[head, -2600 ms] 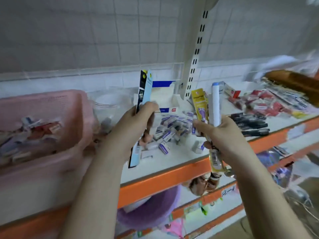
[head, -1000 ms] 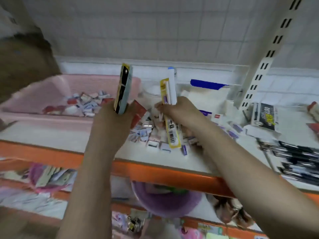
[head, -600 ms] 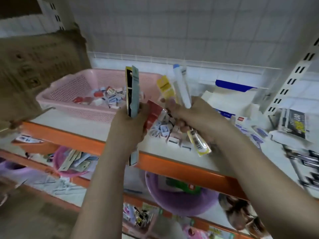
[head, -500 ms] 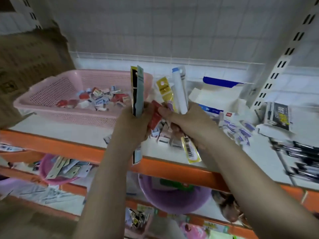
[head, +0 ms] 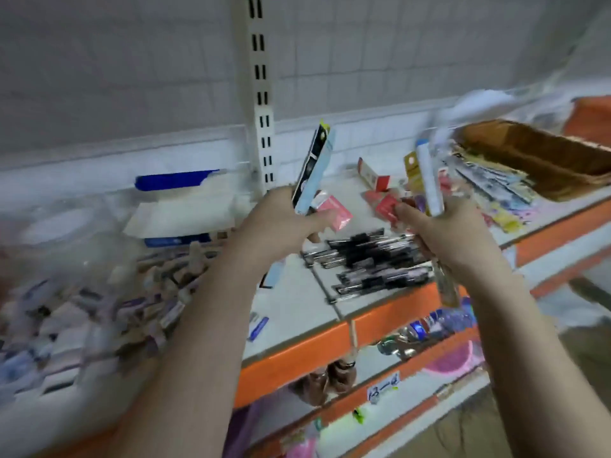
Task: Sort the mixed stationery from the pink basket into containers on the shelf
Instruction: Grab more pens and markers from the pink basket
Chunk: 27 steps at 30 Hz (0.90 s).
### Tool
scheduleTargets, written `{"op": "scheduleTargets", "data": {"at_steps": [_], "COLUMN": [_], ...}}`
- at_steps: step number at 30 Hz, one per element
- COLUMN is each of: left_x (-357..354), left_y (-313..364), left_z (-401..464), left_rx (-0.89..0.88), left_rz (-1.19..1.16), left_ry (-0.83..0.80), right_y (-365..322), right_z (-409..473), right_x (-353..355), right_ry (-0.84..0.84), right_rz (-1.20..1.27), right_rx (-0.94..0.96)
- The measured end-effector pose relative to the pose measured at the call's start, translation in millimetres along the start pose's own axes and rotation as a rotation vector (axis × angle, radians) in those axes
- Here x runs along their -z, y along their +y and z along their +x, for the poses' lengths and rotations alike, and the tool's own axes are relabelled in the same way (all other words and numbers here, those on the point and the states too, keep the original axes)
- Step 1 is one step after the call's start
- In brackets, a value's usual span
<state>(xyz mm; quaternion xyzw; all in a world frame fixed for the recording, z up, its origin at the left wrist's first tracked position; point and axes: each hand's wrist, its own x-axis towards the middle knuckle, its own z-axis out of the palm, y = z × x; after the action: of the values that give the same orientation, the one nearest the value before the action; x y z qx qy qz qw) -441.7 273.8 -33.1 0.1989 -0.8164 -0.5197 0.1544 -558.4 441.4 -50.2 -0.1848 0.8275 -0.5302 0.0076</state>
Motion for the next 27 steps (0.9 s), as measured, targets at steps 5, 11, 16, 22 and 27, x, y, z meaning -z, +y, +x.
{"op": "scheduleTargets", "data": {"at_steps": [5,11,16,22,27], "left_x": [-105,-183,-209,-247,-260], "left_y": [43,57,62,91,94], "left_z": [70,121,136,113,121], "left_rx": [-0.045,0.082,0.143,0.006,-0.032], "left_rz": [0.086,0.158,0.19,0.051,0.027], "left_ry": [-0.113,0.002,0.278,0.141,-0.109], "right_y": [42,83,103,98,96], "right_z": [69,141,180,192,187], "right_x": [78,103,102,114,137], "right_ry": [0.108,-0.14,-0.201,-0.362,-0.337], "right_rz": [-0.069,-0.201,-0.008,0.955,0.87], "right_rx": [0.052,0.043,0.033,-0.398,-0.302]}}
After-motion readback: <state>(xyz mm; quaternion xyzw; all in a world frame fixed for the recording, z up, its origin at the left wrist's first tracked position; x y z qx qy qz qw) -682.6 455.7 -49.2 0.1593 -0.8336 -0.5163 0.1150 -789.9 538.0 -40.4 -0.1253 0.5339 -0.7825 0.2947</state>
